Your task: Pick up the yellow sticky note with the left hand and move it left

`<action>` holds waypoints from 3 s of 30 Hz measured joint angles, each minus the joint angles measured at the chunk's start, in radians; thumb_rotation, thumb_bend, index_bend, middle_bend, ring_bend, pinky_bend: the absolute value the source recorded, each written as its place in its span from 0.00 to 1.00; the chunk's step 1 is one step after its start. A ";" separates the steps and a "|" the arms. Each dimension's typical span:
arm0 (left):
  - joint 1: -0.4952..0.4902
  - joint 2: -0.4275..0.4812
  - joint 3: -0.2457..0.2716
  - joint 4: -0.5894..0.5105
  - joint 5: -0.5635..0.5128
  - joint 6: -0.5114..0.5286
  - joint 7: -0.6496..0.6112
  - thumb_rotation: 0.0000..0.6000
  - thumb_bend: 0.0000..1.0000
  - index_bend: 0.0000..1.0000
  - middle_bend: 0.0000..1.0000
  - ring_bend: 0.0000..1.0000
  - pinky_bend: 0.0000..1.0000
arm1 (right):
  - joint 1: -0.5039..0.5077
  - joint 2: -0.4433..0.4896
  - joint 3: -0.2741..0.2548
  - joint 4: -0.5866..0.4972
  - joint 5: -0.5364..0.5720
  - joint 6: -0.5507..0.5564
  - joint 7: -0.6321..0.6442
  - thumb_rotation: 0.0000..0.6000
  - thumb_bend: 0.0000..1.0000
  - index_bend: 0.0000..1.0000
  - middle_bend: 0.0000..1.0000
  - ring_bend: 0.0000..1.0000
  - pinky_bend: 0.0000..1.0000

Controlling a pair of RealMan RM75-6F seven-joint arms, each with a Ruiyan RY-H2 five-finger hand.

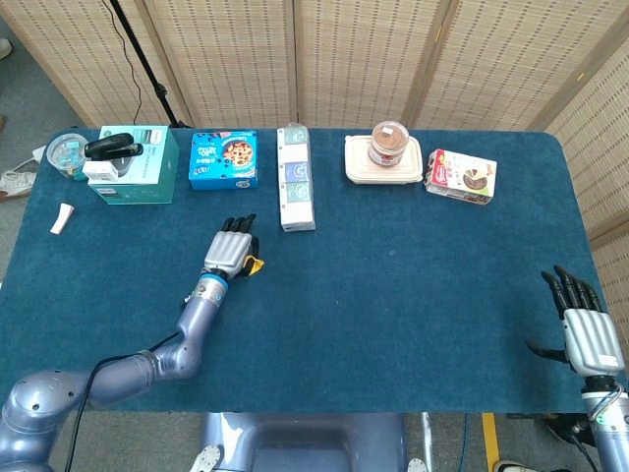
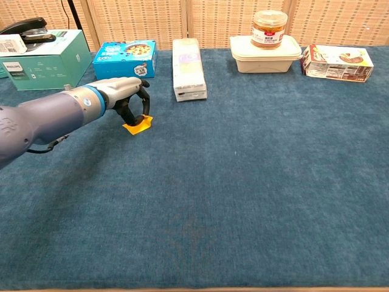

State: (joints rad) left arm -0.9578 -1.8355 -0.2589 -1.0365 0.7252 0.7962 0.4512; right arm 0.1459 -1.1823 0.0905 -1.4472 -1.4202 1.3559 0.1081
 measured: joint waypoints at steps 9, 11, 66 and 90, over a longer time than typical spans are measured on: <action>0.060 0.081 0.041 -0.105 0.052 0.042 -0.008 1.00 0.50 0.65 0.00 0.00 0.00 | -0.001 0.000 -0.001 -0.004 -0.002 0.002 -0.005 1.00 0.00 0.00 0.00 0.00 0.05; 0.075 0.104 0.051 -0.131 0.066 0.047 -0.015 1.00 0.50 0.65 0.00 0.00 0.00 | 0.000 0.000 -0.002 -0.005 -0.004 0.003 -0.006 1.00 0.00 0.00 0.00 0.00 0.05; 0.210 0.231 0.119 -0.177 0.436 0.073 -0.316 1.00 0.13 0.04 0.00 0.00 0.00 | 0.001 0.000 -0.006 -0.019 -0.004 0.001 -0.024 1.00 0.00 0.00 0.00 0.00 0.05; 0.280 0.442 0.165 -0.476 0.345 0.126 -0.148 1.00 0.06 0.04 0.00 0.00 0.00 | -0.009 0.019 -0.005 -0.047 -0.026 0.039 -0.017 1.00 0.00 0.00 0.00 0.00 0.05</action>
State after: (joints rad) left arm -0.6779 -1.3932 -0.0939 -1.5125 1.0703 0.9217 0.3033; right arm 0.1368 -1.1637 0.0857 -1.4940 -1.4462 1.3952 0.0914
